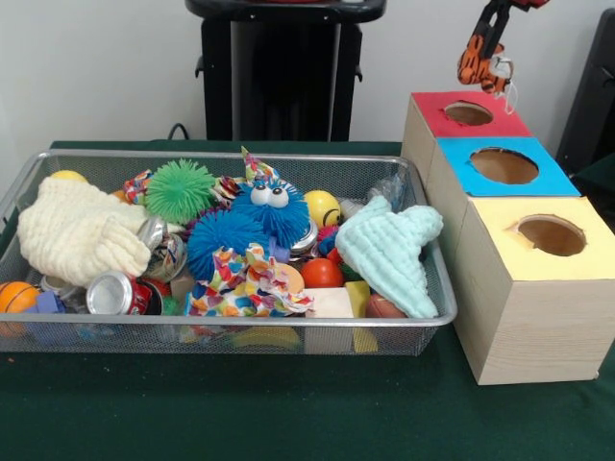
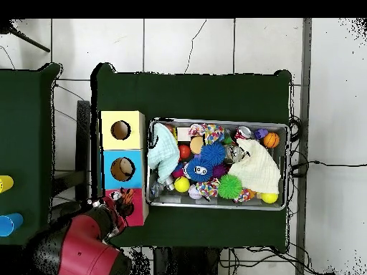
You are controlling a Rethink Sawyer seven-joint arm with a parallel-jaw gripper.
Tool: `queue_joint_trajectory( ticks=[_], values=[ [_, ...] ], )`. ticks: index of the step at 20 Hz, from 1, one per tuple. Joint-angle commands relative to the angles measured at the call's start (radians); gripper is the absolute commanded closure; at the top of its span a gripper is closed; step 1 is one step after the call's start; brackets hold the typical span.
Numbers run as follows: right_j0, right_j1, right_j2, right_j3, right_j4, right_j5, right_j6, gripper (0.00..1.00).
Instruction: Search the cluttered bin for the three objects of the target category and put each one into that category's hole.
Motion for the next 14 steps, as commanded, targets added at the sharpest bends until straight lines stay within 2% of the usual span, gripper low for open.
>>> queue_joint_trajectory(
  ticks=[1,7,14],
  values=[
    [0.009,0.078,0.133,-0.012,0.079,-0.011,0.359,1.00],
    [0.020,0.111,0.172,0.001,0.115,-0.051,0.377,1.00],
    [0.027,0.116,0.199,0.013,0.142,-0.064,0.381,1.00]
  ],
)
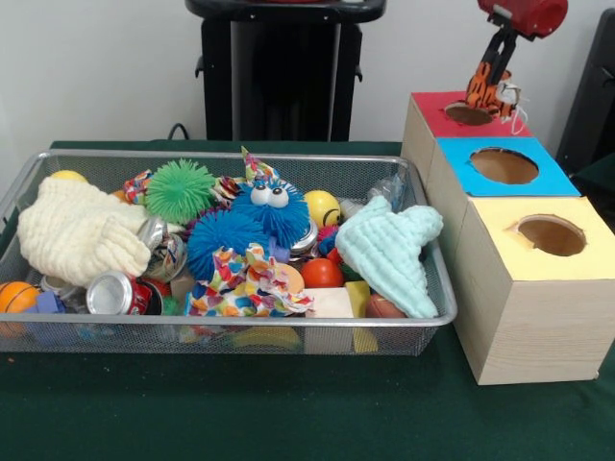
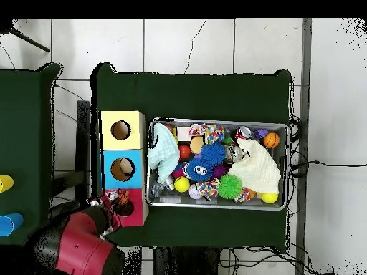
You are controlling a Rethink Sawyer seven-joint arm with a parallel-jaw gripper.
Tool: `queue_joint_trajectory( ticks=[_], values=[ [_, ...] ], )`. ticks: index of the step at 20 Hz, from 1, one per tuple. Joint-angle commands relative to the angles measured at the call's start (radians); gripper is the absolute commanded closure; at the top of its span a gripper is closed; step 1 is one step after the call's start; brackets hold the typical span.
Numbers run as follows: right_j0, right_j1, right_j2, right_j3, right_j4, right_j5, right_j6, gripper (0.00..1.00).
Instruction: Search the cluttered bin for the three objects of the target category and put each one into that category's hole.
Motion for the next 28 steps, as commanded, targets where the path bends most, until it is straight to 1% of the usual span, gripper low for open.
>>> queue_joint_trajectory(
  ticks=[1,8,14,17,28],
  values=[
    [0.001,0.044,0.165,0.013,0.065,-0.055,0.299,1.00],
    [-0.005,0.035,0.171,0.038,0.076,-0.067,0.276,1.00],
    [-0.001,0.026,0.163,0.052,0.063,-0.053,0.264,1.00],
    [-0.002,0.012,0.167,0.069,0.064,-0.061,0.253,1.00],
    [0.024,0.005,0.185,0.103,0.077,-0.081,0.269,1.00]
  ],
)
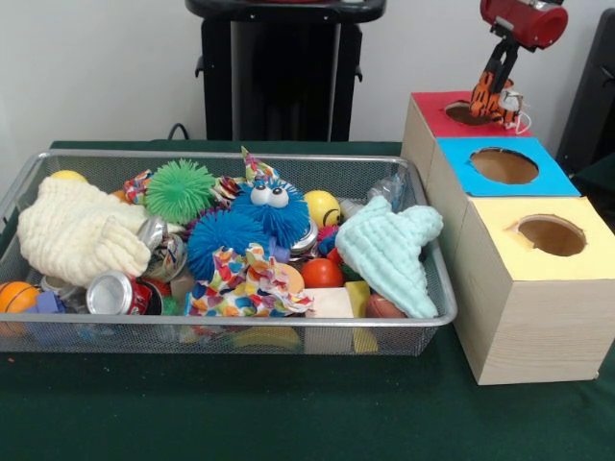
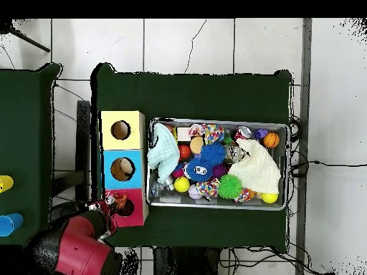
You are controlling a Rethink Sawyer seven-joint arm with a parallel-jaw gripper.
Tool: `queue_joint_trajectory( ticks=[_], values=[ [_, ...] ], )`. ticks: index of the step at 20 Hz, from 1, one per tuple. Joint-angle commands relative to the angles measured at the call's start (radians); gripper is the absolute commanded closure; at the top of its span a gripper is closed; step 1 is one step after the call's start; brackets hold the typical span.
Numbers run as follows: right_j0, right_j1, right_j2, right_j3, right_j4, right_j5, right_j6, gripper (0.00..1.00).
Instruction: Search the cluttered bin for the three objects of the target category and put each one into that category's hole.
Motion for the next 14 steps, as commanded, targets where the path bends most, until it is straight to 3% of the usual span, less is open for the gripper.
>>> queue_joint_trajectory(
  ticks=[1,14],
  values=[
    [0.007,-0.004,0.152,0.077,0.048,-0.065,0.266,1.00],
    [0.010,-0.004,0.149,0.099,0.037,-0.076,0.255,1.00]
  ],
)
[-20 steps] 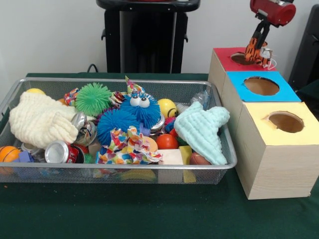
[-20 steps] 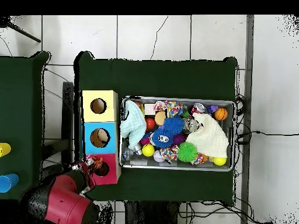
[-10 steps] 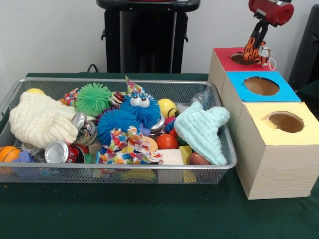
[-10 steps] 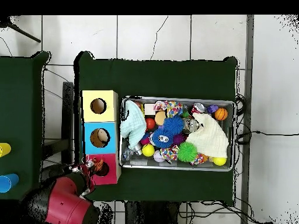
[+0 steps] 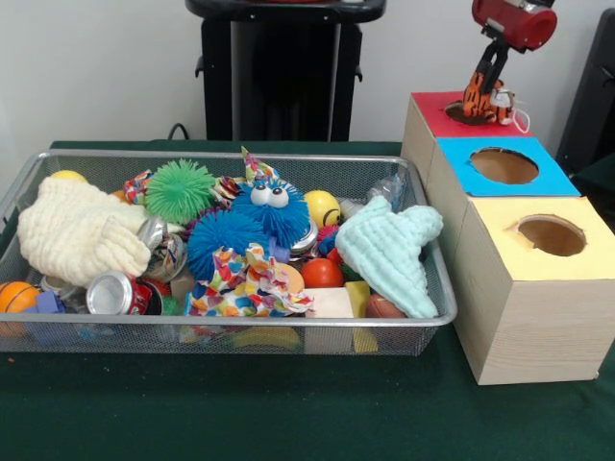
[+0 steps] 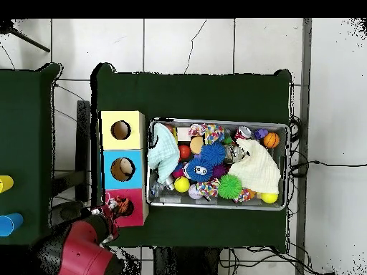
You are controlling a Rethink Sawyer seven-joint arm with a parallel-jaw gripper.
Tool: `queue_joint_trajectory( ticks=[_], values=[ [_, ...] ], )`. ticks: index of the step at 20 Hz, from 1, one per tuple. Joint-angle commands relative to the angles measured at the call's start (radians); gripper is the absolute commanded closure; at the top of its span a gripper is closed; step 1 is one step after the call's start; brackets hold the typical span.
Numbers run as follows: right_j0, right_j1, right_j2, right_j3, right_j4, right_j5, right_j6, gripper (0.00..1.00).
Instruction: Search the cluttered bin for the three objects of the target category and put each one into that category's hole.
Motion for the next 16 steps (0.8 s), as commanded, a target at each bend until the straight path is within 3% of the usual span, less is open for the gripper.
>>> queue_joint_trajectory(
  ticks=[1,12,13,16],
  values=[
    [-0.002,-0.004,0.135,0.062,0.030,-0.037,0.250,1.00],
    [-0.016,-0.027,0.130,0.083,0.008,-0.041,0.210,1.00],
    [-0.013,-0.022,0.124,0.079,0.002,-0.041,0.210,0.00],
    [-0.009,-0.017,0.116,0.077,-0.004,-0.059,0.205,0.00]
  ],
)
